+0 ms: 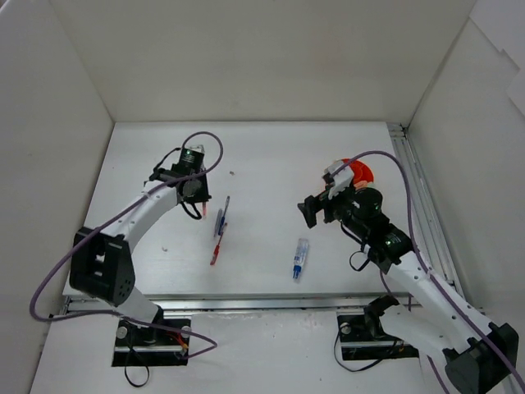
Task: Sort the stationery into containers
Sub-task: Pick up the pen from the center of the board, then place the pen in the storage box.
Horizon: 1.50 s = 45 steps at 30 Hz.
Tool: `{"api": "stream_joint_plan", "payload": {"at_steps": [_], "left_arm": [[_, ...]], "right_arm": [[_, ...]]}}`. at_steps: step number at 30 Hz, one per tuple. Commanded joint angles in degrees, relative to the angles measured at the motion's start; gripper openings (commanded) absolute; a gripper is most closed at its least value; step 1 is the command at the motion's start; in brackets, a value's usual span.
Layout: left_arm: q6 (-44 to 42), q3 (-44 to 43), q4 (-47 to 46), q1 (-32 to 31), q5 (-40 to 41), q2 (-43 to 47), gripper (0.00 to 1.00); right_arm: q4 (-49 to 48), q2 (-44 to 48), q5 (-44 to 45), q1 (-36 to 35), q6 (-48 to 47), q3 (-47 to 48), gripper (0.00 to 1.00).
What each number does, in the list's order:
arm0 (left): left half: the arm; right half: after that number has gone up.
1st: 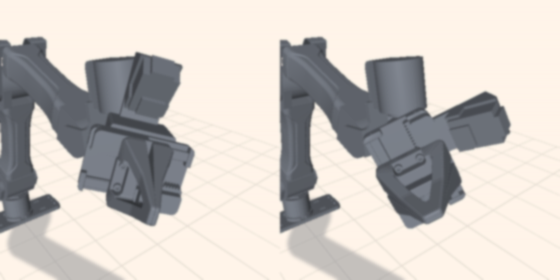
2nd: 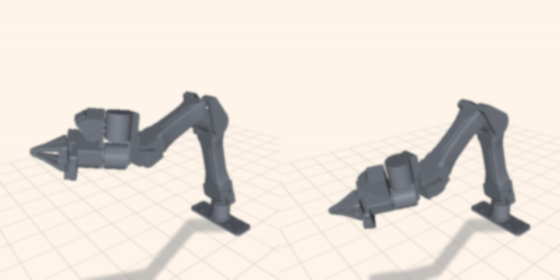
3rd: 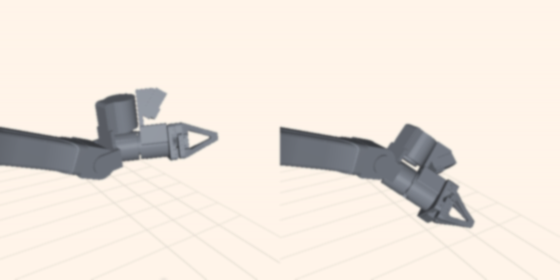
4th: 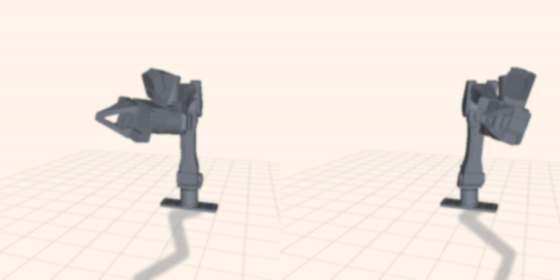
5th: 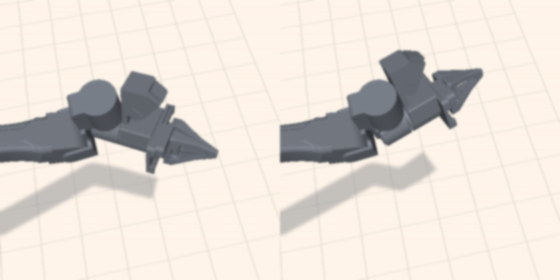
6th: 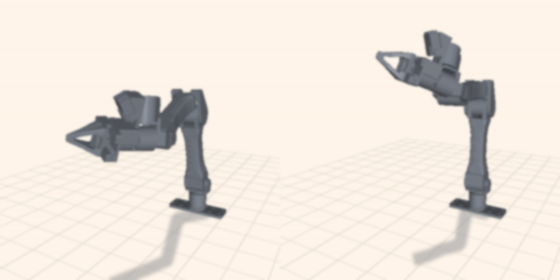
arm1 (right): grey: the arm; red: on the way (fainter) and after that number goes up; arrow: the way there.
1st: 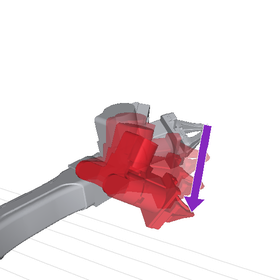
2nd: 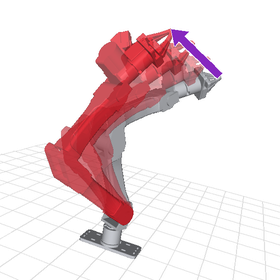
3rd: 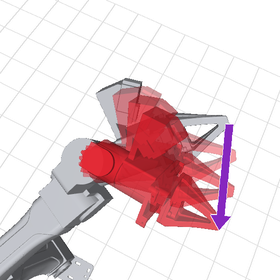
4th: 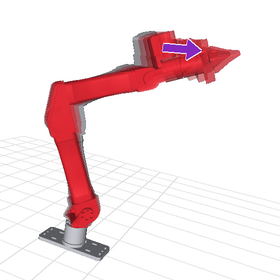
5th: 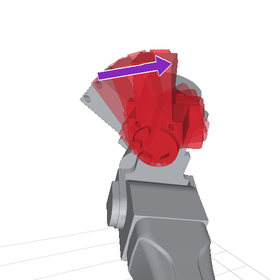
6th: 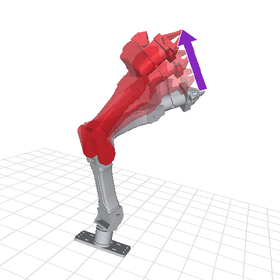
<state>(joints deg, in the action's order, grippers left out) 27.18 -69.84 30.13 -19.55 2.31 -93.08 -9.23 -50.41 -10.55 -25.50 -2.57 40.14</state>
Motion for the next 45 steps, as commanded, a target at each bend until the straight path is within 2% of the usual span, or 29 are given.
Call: {"api": "stream_joint_plan", "payload": {"at_steps": [1, 4, 7, 9, 10, 13, 15, 18, 25, 27, 31, 36, 39, 40, 42, 43, 45], "left_arm": [[1.8, -3.8, -1.1, -0.2, -6.5, 10.1, 0.00], [6.2, -3.6, -2.4, -0.8, -10.3, 14.5, 0.00], [10.9, -2.3, -4.9, -2.1, -11.9, 17.8, 0.00], [15.0, 0.8, -10.1, -3.8, -7.7, 21.0, 0.00], [15.8, 1.7, -11.8, -4.9, -6.3, 21.9, 0.00], [21.6, 4.0, -14.7, -8.0, -2.6, 24.2, 0.00], [27.7, 6.2, -16.5, -9.8, 2.9, 25.1, 0.00], [36.8, 8.9, -17.7, -12.5, 7.3, 25.8, 0.00], [50.8, 9.5, -12.9, -20.8, 21.6, 27.6, 0.00], [55.9, 9.7, -10.7, -22.9, 24.6, 28.0, 0.00], [59.6, 10.2, -10.7, -25.2, 27.0, 28.2, 0.00], [61.2, 8.8, -7.5, -26.6, 29.1, 28.3, 0.00], [62.8, 9.6, -7.2, -27.7, 30.0, 28.9, 0.00], [63.3, 10.0, -7.0, -27.7, 30.1, 29.0, 0.00], [63.6, 10.3, -6.9, -27.7, 30.0, 29.4, 0.00], [63.6, 10.6, -7.1, -27.7, 29.8, 29.5, 0.00], [63.4, 10.9, -7.5, -27.7, 29.4, 29.9, 0.00]], "right_arm": [[-4.4, -0.8, -3.0, -5.7, -10.3, -0.6, 0.98], [-8.7, -1.6, -2.2, -10.2, -14.8, -2.8, 0.98], [-15.3, -2.7, 1.3, -13.4, -14.8, -5.8, 0.98], [-19.3, -4.0, 3.8, -13.9, -9.8, -5.2, 0.98], [-19.8, -6.1, 4.3, -14.0, -2.7, -4.1, 0.98], [-19.1, -12.0, 1.3, -14.0, 8.9, 1.1, 0.98], [-22.7, -16.2, -5.1, -14.3, 13.0, 2.5, 0.98], [-27.4, -19.8, -6.8, -16.2, 17.0, 3.3, 0.98], [-27.4, -23.2, -2.8, -18.8, 17.3, 5.0, 0.98], [-25.9, -24.6, -1.0, -20.5, 14.4, 6.3, 0.96], [-23.5, -28.0, 3.9, -23.5, 10.4, 9.2, 0.95], [-25.5, -28.8, 4.4, -25.1, 7.8, 9.6, 0.93], [-27.7, -28.8, 4.0, -25.6, 7.0, 9.7, 0.83], [-29.0, -28.8, 3.3, -25.7, 6.7, 9.4, 0.74], [-30.0, -29.0, 3.2, -26.0, 6.0, 9.3, 0.66], [-30.5, -29.1, 2.8, -26.1, 5.9, 9.5, 0.58], [-31.1, -29.7, 2.5, -26.1, 5.6, 9.9, 0.56]]}}
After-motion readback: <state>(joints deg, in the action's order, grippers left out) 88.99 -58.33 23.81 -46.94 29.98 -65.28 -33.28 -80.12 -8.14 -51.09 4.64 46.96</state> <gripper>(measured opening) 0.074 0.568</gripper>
